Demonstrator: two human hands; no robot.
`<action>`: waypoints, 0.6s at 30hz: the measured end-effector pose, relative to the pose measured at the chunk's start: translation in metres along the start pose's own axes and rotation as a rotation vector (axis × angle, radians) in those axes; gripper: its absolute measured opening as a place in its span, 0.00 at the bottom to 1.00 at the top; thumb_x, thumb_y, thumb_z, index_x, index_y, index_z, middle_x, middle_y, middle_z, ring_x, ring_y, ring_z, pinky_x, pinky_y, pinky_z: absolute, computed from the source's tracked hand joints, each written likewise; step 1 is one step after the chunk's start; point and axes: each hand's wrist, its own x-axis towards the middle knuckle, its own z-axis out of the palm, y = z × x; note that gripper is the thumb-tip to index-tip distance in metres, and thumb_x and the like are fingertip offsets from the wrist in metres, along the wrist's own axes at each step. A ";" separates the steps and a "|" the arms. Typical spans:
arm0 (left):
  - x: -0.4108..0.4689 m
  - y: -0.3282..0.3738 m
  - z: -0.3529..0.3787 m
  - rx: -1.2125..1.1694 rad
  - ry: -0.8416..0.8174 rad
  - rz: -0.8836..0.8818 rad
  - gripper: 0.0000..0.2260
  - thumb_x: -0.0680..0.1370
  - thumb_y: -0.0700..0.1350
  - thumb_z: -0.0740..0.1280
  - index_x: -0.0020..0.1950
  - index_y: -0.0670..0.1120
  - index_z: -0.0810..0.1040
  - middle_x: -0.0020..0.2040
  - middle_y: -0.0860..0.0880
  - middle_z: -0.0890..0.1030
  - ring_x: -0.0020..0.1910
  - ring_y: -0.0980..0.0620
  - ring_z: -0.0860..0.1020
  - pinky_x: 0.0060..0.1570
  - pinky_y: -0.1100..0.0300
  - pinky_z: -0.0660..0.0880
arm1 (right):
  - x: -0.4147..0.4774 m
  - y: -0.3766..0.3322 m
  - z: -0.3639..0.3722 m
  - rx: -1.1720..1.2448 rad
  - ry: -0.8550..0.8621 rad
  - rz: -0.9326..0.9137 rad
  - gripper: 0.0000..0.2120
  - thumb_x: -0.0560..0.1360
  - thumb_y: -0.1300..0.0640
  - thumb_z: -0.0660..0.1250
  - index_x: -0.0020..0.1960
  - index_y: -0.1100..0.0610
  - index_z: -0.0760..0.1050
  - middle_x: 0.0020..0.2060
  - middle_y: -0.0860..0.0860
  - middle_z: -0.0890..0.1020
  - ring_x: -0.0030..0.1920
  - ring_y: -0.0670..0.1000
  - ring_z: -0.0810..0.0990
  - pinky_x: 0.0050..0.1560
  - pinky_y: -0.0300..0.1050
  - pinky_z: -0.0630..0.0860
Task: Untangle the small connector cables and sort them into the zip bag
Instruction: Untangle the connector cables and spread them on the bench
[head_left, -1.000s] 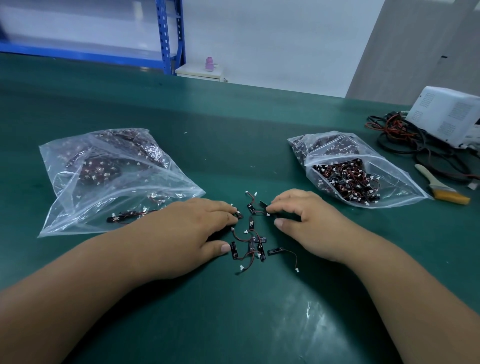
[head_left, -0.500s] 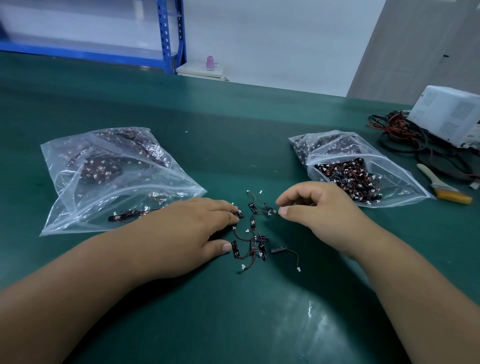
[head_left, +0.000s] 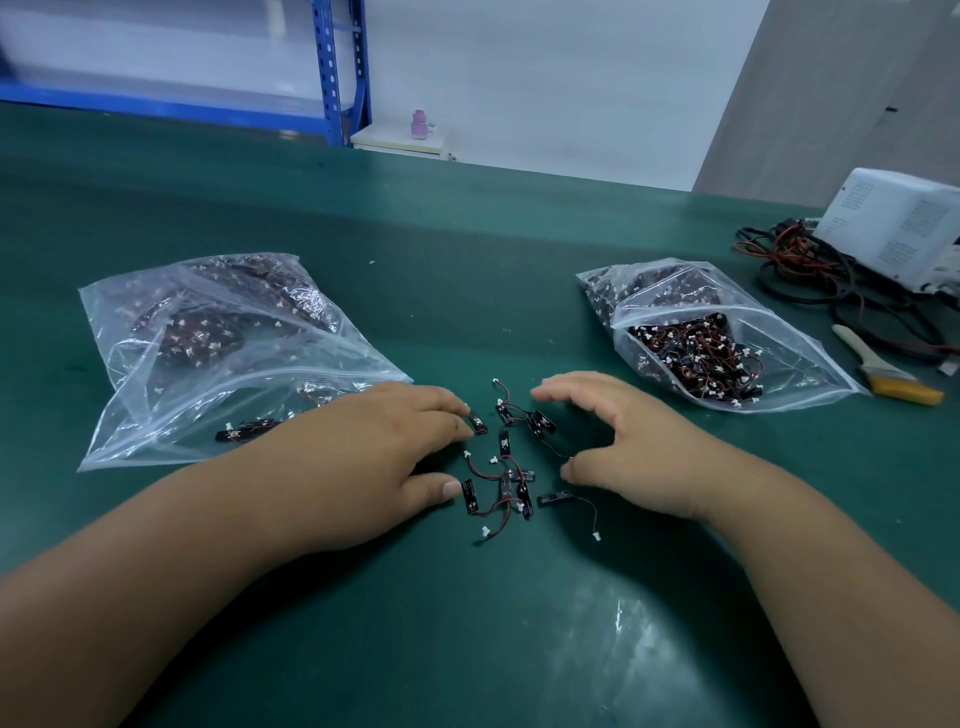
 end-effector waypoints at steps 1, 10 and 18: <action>0.000 0.001 0.000 0.003 -0.012 -0.002 0.24 0.78 0.63 0.60 0.73 0.59 0.68 0.73 0.66 0.63 0.70 0.63 0.61 0.69 0.69 0.54 | 0.000 -0.001 0.001 -0.028 -0.024 0.005 0.28 0.67 0.55 0.75 0.62 0.34 0.74 0.69 0.34 0.68 0.72 0.42 0.64 0.75 0.46 0.59; 0.001 0.003 0.001 0.011 -0.078 -0.008 0.28 0.77 0.68 0.55 0.75 0.61 0.62 0.75 0.69 0.57 0.73 0.66 0.55 0.72 0.65 0.52 | -0.002 -0.008 0.002 0.021 0.023 -0.019 0.18 0.71 0.59 0.75 0.45 0.34 0.79 0.68 0.38 0.71 0.71 0.40 0.66 0.74 0.42 0.59; 0.001 0.000 0.003 -0.009 -0.029 -0.002 0.24 0.77 0.66 0.58 0.71 0.60 0.68 0.72 0.67 0.63 0.71 0.63 0.61 0.70 0.66 0.57 | -0.009 -0.010 -0.009 0.121 -0.093 -0.004 0.36 0.63 0.48 0.79 0.67 0.34 0.70 0.70 0.36 0.68 0.70 0.33 0.64 0.73 0.37 0.60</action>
